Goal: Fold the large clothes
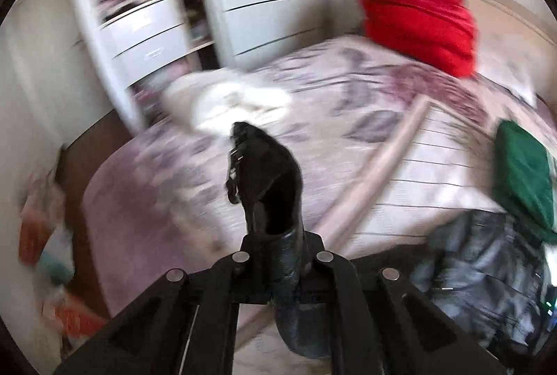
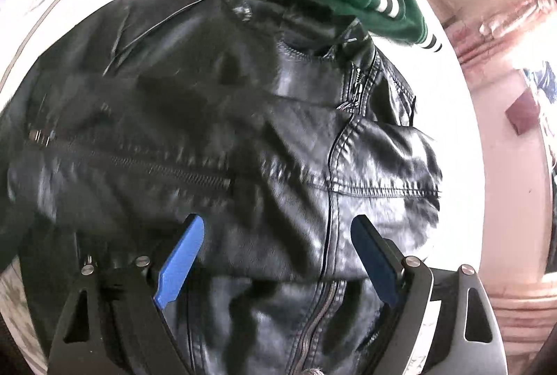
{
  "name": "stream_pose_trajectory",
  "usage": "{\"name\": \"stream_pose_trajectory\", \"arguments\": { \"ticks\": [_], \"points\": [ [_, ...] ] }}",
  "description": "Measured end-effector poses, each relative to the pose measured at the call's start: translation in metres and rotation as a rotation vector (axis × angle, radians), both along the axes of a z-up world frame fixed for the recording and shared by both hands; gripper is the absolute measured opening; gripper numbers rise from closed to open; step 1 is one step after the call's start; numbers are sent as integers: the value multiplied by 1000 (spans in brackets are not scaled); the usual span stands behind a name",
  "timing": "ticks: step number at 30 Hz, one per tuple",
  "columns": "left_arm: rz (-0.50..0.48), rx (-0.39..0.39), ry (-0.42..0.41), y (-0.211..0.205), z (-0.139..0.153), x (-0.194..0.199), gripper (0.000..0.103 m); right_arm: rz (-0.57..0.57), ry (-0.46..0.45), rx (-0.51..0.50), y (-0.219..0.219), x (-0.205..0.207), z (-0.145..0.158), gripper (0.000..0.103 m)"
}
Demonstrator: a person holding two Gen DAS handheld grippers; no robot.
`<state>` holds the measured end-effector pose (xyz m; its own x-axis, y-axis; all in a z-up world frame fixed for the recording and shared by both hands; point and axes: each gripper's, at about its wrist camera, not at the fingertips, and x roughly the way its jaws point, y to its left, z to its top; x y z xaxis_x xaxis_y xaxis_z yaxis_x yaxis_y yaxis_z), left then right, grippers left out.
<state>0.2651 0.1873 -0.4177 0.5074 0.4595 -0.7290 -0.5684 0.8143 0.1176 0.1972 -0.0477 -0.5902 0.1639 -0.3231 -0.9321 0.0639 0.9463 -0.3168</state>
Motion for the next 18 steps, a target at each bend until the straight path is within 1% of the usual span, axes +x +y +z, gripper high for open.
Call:
{"name": "stream_pose_trajectory", "arguments": {
  "ticks": [2, 4, 5, 6, 8, 9, 11, 14, 17, 18],
  "points": [
    [-91, -4, 10, -29, 6, 30, 5, -38, 4, 46, -17, 6, 0, 88],
    [-160, -24, 20, -55, 7, 51, 5, -86, 5, 82, -37, 11, 1, 88],
    [-203, -35, 29, -74, 7, 64, 5, -125, 9, 108, -55, 12, 4, 88],
    [-261, -52, 37, -100, 6, 78, 5, -157, 10, 127, -69, 12, 7, 88],
    [-346, -80, 53, -144, 2, 96, 4, -220, 9, 158, -100, 8, 14, 88],
    [-389, -106, 61, -167, -1, 104, 4, -249, 9, 172, -115, 5, 16, 88],
    [-491, -162, 91, -228, -14, 125, 4, -315, 13, 199, -155, -5, 21, 88],
    [-622, -208, 140, -302, -37, 141, 4, -377, 34, 197, -201, -21, 21, 88],
    [-706, -240, 189, -354, -59, 146, 4, -439, 60, 189, -247, -40, 16, 88],
    [-734, -251, 209, -371, -67, 147, 4, -452, 66, 187, -256, -44, 14, 88]
  ]
}}
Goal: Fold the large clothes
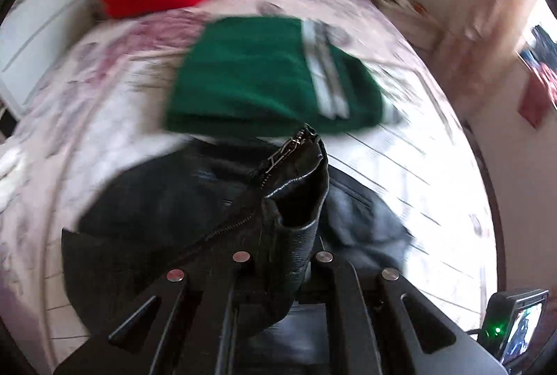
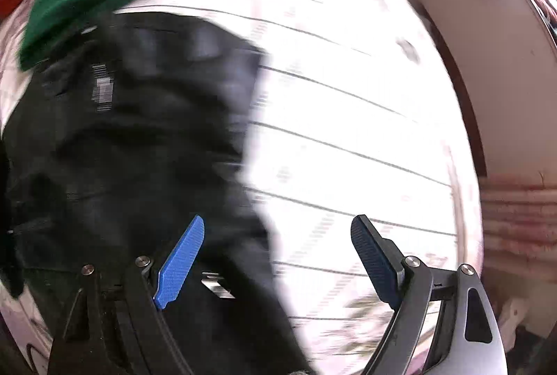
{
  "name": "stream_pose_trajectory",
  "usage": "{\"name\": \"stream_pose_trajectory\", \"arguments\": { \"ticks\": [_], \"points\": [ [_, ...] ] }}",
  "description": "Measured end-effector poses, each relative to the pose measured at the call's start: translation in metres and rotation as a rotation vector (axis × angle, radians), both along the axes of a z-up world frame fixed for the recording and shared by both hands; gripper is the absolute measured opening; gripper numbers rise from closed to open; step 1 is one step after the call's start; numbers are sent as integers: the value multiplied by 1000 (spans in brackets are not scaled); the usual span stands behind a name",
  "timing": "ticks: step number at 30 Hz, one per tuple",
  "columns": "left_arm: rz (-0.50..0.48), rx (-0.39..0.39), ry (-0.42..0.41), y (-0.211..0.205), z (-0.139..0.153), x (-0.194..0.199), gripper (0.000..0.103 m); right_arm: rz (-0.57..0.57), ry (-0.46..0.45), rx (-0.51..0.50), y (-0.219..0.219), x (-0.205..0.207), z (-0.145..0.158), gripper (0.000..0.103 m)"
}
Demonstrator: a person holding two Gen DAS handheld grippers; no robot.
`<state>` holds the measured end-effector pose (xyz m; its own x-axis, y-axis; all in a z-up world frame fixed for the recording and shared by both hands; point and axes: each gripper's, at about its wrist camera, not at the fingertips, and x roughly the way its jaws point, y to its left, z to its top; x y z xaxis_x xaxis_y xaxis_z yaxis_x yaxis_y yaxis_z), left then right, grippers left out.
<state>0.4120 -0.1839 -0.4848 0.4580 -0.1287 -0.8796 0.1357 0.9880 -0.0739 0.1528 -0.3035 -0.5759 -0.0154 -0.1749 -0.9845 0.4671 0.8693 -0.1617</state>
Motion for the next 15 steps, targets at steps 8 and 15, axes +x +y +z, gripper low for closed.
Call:
{"name": "stream_pose_trajectory", "arguments": {
  "ticks": [8, 15],
  "points": [
    [-82, -27, 178, -41, -44, -8, 11, -103, 58, 96, -62, -30, -23, 88],
    [33, -155, 204, 2, -21, -23, 99, -250, -5, 354, -90, -37, -28, 88]
  ]
}}
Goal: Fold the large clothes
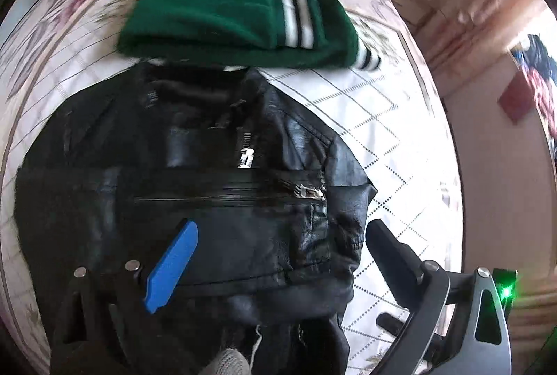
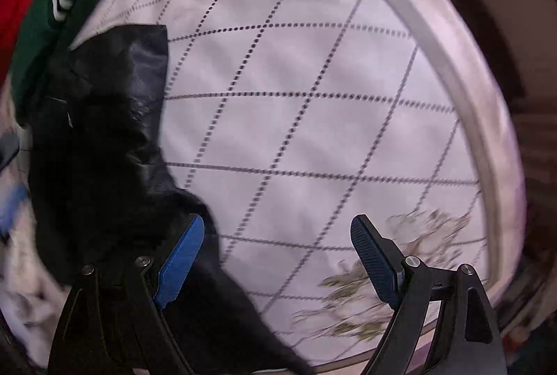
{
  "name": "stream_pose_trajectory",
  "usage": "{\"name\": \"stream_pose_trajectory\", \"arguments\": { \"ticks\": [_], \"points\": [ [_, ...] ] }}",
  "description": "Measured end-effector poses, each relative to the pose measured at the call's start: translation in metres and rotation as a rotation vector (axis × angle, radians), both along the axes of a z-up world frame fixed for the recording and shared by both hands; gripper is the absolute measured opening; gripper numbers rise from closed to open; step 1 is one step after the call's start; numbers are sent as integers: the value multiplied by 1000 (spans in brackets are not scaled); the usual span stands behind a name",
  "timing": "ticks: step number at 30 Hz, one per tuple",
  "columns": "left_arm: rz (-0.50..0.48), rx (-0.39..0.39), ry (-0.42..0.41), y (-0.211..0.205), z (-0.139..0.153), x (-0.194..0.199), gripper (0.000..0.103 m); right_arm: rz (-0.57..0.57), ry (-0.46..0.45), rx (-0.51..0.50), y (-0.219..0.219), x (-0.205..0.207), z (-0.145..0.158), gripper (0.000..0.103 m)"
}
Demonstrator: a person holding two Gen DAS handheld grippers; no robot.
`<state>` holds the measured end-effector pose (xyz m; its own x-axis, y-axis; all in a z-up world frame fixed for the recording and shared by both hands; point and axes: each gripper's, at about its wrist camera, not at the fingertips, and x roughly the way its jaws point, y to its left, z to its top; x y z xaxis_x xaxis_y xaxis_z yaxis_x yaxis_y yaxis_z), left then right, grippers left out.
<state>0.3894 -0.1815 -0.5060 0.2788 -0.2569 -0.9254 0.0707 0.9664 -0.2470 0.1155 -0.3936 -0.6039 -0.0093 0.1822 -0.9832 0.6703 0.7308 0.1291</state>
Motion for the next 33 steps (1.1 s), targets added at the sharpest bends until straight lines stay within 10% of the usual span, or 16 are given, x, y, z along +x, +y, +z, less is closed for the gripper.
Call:
{"name": "stream_pose_trajectory", "arguments": {
  "ticks": [9, 15, 17, 18, 26, 33],
  "points": [
    [303, 219, -31, 132, 20, -34, 99, -39, -229, 72, 22, 46, 43, 88],
    [443, 406, 69, 223, -16, -38, 99, 139, -225, 52, 80, 120, 10, 87],
    [479, 428, 85, 242, -22, -39, 99, 308, -161, -40, 110, 141, -9, 22],
    [488, 428, 83, 247, -22, -39, 99, 367, -123, -129, 123, 144, -11, 9],
    [514, 370, 69, 266, -33, -14, 99, 245, -213, -280, 117, 105, 55, 6],
    [464, 372, 166, 276, -101, 18, 102, 215, -40, -348, 96, 99, 3, 0]
  ]
}}
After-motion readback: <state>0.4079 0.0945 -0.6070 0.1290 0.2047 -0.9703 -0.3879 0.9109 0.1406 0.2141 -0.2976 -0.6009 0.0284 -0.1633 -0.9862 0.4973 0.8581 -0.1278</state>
